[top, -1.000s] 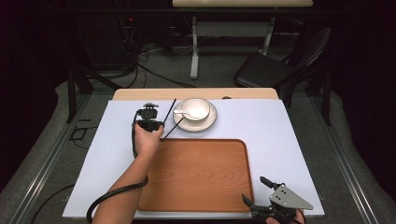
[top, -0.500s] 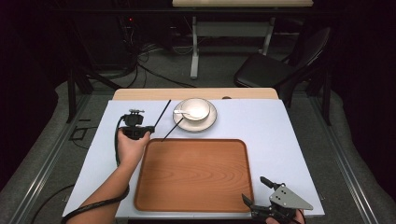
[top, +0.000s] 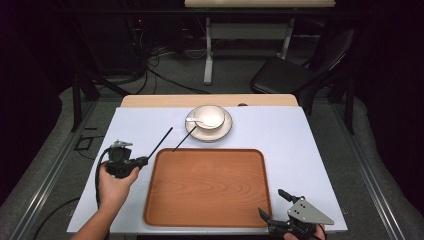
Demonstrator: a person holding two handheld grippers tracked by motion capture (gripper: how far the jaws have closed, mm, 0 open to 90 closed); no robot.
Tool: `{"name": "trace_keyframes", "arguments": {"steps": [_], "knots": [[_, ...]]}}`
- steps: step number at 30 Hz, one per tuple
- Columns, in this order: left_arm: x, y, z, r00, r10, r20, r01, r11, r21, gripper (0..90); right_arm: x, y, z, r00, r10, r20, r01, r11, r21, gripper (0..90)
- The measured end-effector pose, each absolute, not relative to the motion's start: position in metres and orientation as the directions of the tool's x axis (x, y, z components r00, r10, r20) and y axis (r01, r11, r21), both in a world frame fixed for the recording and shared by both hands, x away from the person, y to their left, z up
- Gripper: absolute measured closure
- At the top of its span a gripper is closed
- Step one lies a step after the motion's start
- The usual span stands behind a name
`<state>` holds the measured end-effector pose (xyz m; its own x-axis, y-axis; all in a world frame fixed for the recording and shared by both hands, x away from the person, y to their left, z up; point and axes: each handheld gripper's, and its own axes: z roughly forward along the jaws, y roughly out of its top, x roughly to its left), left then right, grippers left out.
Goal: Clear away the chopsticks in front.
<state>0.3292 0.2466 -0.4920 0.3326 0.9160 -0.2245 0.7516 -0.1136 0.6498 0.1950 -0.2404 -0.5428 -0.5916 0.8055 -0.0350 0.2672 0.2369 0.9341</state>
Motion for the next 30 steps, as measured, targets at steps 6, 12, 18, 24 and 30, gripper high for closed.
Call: {"name": "trace_keyframes", "arguments": {"steps": [6,12,18,24,30], "knots": [[0.301,0.254,-0.504,0.339,0.912,-0.229,0.753,-0.118,0.647,86.6,0.195,-0.240,-0.543,-0.590,0.806,-0.036,0.267,0.237,0.934,14.7],[0.276,0.247,-0.503,0.378,0.906,-0.190,0.714,-0.155,0.682,86.5,0.196,-0.240,-0.543,-0.589,0.808,-0.033,0.272,0.236,0.933,14.7],[0.273,0.231,-0.505,0.411,0.896,-0.168,0.701,-0.193,0.687,86.5,0.196,-0.240,-0.543,-0.591,0.806,-0.033,0.273,0.238,0.932,14.7],[0.275,0.212,-0.513,0.421,0.895,-0.150,0.718,-0.227,0.658,86.4,0.197,-0.241,-0.544,-0.590,0.806,-0.030,0.275,0.236,0.932,14.7],[0.281,0.207,-0.533,0.388,0.893,-0.228,0.790,-0.195,0.582,86.1,0.196,-0.241,-0.543,-0.593,0.805,-0.029,0.273,0.235,0.933,14.7]]}}
